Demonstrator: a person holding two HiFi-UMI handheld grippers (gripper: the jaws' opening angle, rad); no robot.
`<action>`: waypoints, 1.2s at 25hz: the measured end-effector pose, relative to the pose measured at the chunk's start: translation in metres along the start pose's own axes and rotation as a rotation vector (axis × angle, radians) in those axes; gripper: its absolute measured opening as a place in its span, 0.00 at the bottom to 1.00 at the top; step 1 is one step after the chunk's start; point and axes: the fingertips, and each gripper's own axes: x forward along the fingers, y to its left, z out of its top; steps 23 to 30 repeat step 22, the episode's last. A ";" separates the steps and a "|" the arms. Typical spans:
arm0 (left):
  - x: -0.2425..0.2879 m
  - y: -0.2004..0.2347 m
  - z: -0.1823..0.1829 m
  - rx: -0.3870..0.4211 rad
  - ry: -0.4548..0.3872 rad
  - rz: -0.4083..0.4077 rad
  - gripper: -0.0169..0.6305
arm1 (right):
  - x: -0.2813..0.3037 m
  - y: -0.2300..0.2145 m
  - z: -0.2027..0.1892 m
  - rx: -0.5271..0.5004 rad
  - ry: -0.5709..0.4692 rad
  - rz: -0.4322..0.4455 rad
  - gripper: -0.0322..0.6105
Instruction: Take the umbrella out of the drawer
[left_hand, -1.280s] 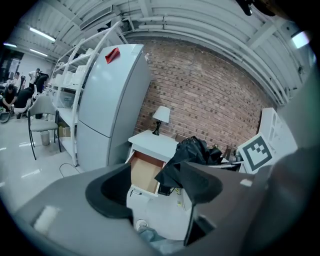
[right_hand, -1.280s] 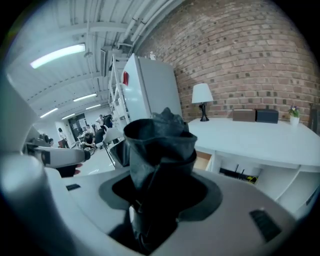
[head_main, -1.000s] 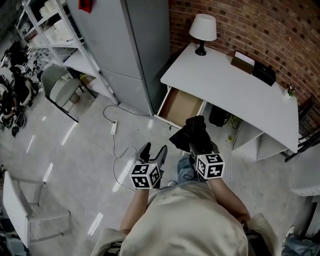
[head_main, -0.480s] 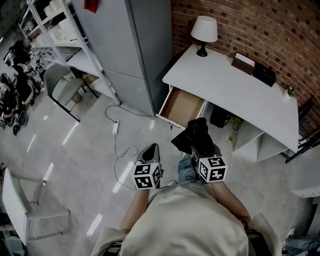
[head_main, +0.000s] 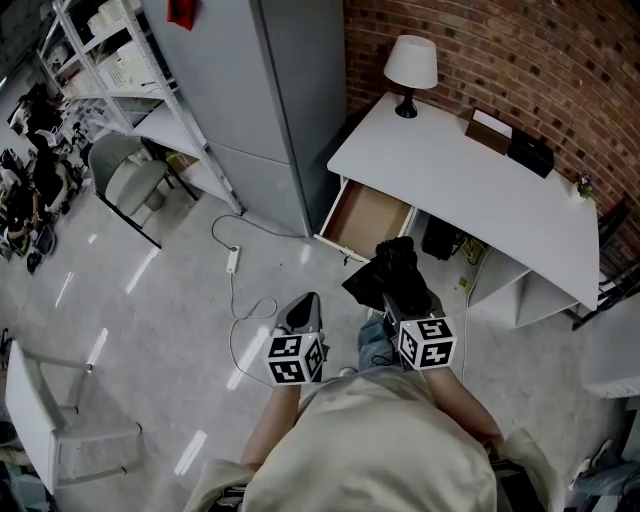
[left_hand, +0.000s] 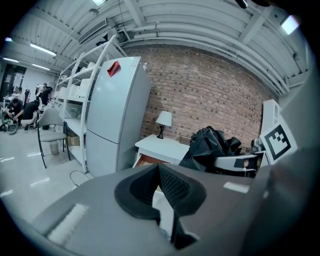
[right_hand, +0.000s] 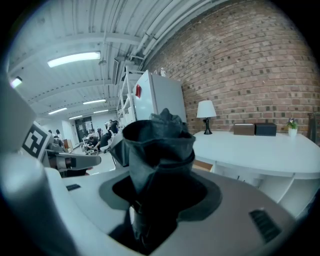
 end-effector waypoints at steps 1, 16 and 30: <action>0.001 0.001 0.001 0.000 0.000 -0.003 0.04 | 0.001 0.000 0.002 0.000 -0.003 -0.001 0.40; 0.014 0.003 0.000 0.005 0.017 -0.029 0.04 | 0.013 -0.005 0.012 -0.010 -0.010 -0.008 0.40; 0.016 0.007 -0.001 -0.003 0.019 -0.023 0.04 | 0.016 -0.005 0.013 -0.004 -0.014 -0.010 0.40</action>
